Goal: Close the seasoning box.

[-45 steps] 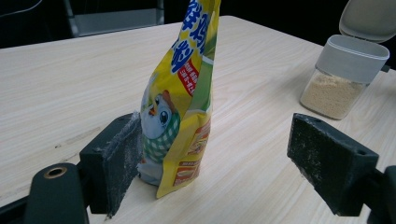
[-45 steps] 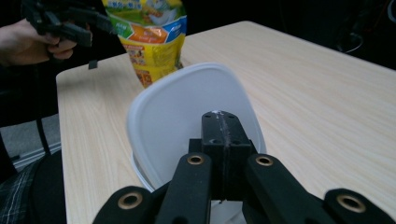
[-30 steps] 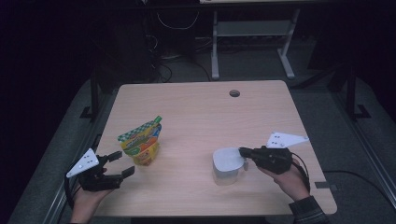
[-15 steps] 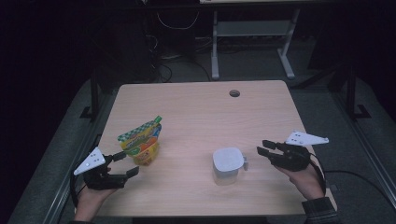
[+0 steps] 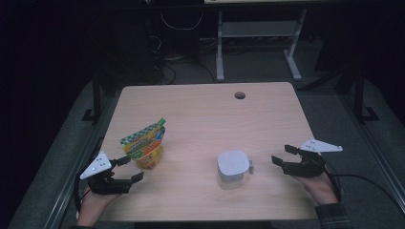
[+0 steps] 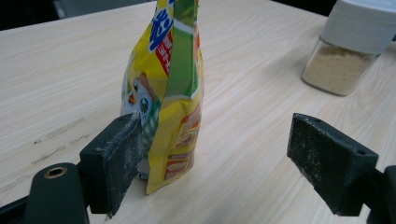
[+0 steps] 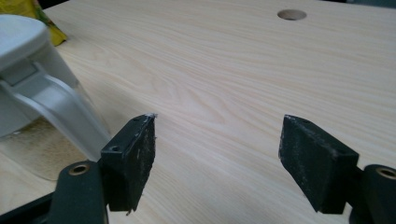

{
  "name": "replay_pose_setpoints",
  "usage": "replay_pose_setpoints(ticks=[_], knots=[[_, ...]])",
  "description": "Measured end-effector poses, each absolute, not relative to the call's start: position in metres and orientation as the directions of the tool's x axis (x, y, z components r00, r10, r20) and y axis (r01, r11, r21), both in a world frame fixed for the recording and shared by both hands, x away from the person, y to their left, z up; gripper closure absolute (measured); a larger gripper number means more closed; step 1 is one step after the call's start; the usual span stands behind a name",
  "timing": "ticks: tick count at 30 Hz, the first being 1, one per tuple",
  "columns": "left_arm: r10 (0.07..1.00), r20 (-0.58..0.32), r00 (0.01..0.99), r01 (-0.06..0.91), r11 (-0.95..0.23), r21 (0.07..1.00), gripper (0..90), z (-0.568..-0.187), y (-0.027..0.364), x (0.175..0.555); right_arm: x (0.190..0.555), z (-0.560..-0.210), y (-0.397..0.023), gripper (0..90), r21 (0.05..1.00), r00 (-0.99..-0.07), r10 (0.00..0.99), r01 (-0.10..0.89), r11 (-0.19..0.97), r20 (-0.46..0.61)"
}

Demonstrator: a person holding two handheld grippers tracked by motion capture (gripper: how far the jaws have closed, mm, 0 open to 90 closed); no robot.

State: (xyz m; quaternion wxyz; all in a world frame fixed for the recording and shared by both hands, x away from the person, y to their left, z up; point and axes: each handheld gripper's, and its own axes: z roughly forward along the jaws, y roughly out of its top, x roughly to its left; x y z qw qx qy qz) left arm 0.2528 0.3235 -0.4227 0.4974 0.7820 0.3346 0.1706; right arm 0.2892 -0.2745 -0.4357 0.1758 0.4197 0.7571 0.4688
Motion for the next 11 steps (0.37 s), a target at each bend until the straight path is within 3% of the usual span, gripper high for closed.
replay_pose_setpoints(ticks=[11], knots=[[0.695,-0.067,0.716,0.354,-0.279,0.892,17.9,-0.4226,0.3232,0.2531,0.2897,-0.4367,-0.2758,25.3,0.859,-0.582,0.802,0.473,0.196,0.137]])
